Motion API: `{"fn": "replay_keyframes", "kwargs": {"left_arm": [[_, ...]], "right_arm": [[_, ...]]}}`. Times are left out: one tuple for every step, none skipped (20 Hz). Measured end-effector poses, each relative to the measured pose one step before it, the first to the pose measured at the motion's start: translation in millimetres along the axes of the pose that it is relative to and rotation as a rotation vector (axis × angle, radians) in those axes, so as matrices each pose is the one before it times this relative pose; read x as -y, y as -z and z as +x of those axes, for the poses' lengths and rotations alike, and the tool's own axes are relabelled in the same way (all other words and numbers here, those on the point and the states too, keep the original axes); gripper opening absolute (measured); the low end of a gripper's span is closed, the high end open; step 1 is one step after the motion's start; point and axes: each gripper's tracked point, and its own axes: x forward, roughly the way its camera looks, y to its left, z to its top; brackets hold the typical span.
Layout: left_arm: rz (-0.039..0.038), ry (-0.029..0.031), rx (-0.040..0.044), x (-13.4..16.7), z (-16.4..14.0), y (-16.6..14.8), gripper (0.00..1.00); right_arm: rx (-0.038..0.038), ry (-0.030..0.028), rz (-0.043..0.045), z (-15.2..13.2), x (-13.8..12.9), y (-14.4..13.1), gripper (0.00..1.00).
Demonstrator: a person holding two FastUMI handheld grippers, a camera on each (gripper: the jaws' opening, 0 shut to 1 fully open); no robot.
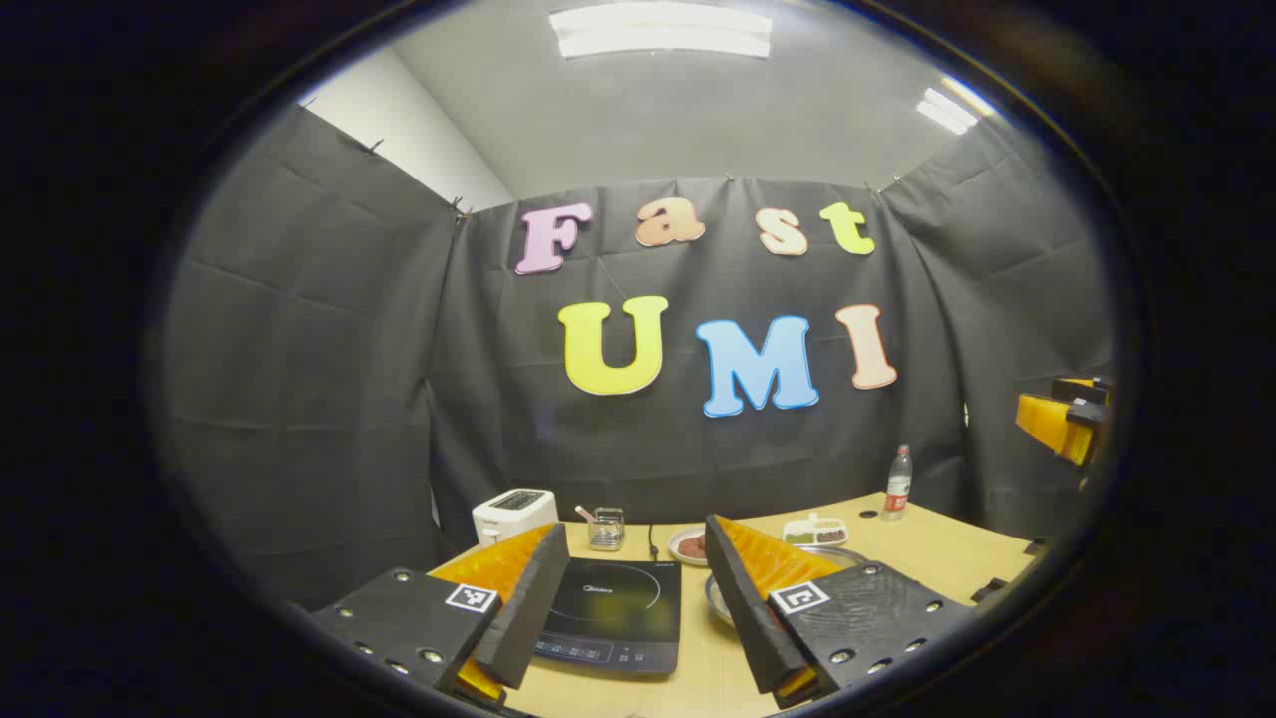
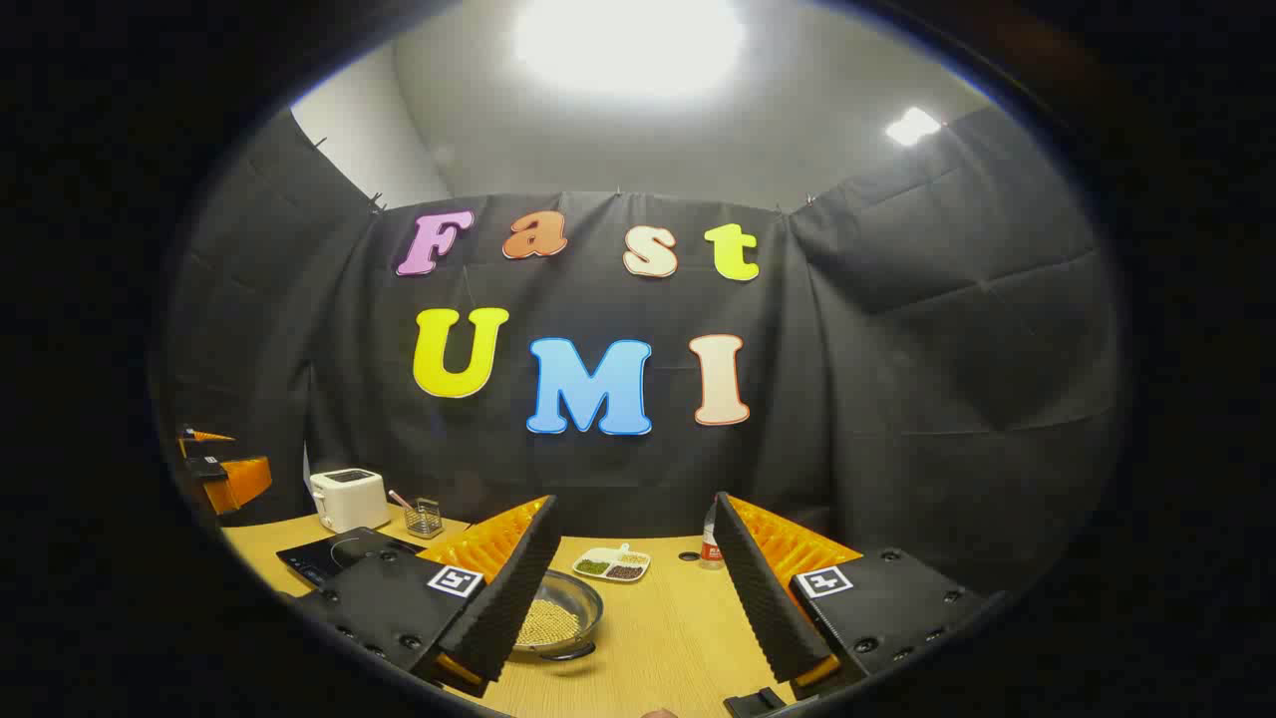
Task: First push the handle of the pot to place it horizontally, then grasp the pot with both hands and set it on the induction cooktop.
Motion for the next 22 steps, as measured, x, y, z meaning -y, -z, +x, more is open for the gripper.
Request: {"fn": "replay_keyframes", "kwargs": {"left_arm": [[0.00122,0.00027,0.00281,0.30,-0.39,-1.11,0.82],[0.00183,-0.00117,0.00196,0.20,-1.25,-0.70,0.81],[0.00029,0.00034,0.00194,0.60,-0.35,-1.09,0.81],[-0.00021,-0.00093,0.00010,0.04,0.24,1.28,0.81],[-0.00123,-0.00026,-0.00140,-0.25,-0.37,-0.57,0.81],[-0.00165,0.00033,-0.00010,0.05,-0.64,-0.02,0.81],[-0.00026,-0.00051,-0.00023,-0.61,0.22,-0.40,0.83],[-0.00016,0.00086,-0.00111,0.05,0.49,1.46,0.83],[0.00031,0.00049,0.00054,-0.42,0.24,-0.37,0.83],[0.00132,0.00065,-0.00149,-0.51,0.62,0.35,0.83],[0.00047,-0.00082,0.00051,-0.27,1.63,-0.21,0.83],[-0.00131,0.00024,0.00040,-0.27,0.01,0.18,0.81],[-0.00237,-0.00054,0.00050,-0.66,0.77,-0.16,0.81],[-0.00147,-0.00058,0.00050,-1.52,-0.46,-0.45,0.81],[-0.00023,-0.00147,0.00046,-0.83,0.39,-0.40,0.81],[-0.00123,-0.00045,-0.00055,-1.20,0.16,0.62,0.81],[-0.00118,-0.00054,-0.00025,-0.62,-0.66,0.12,0.81],[-0.00095,-0.00047,-0.00044,-0.96,0.43,1.56,0.81],[0.00000,-0.00113,-0.00063,-1.38,0.27,0.34,0.81],[-0.00016,-0.00136,0.00000,-1.93,-0.14,-0.45,0.83],[0.00047,-0.00121,-0.00032,-0.73,0.37,0.09,0.83],[0.00055,-0.00088,0.00004,-1.92,-0.37,0.67,0.83]], "right_arm": [[0.00045,-0.00082,0.00171,0.18,-0.21,-0.38,0.98],[0.00048,0.00072,0.00325,-0.76,0.10,-0.34,0.98],[-0.00024,0.00004,0.00289,-0.40,0.54,-0.62,0.98],[-0.00179,-0.00016,0.00117,0.46,-0.58,0.92,0.98],[-0.00211,0.00011,0.00024,0.53,-0.24,0.79,0.96],[0.00068,-0.00030,0.00059,-0.26,-0.13,0.33,0.98],[0.00041,-0.00013,-0.00045,-0.25,-0.37,0.07,0.98],[0.00060,0.00007,-0.00094,0.14,0.02,-0.38,0.98],[0.00051,-0.00003,-0.00071,0.01,-0.60,-0.22,0.98],[-0.00166,-0.00059,-0.00003,0.50,-1.09,1.32,0.98],[-0.00266,-0.00104,0.00118,0.11,-0.84,-0.33,0.98],[-0.00289,-0.00045,0.00025,1.22,-0.36,0.37,0.98],[-0.00129,0.00064,-0.00013,0.51,-0.37,-0.35,0.98],[-0.00018,0.00121,-0.00033,0.62,-0.53,0.23,0.98],[0.00005,0.00185,-0.00030,0.74,0.04,-0.70,0.98],[-0.00055,0.00095,-0.00078,0.34,-0.41,0.26,0.98],[-0.00159,-0.00054,-0.00114,0.31,-0.96,0.10,0.98],[-0.00259,-0.00209,-0.00094,0.38,-1.50,1.00,0.98],[-0.00211,-0.00121,-0.00076,-0.15,-1.23,0.29,0.96],[-0.00251,-0.00100,-0.00151,0.20,-0.67,0.57,0.98],[-0.00139,-0.00259,-0.00250,0.37,-1.56,-0.17,0.98],[-0.00076,-0.00160,-0.00258,-0.15,-1.70,0.01,0.98]]}}
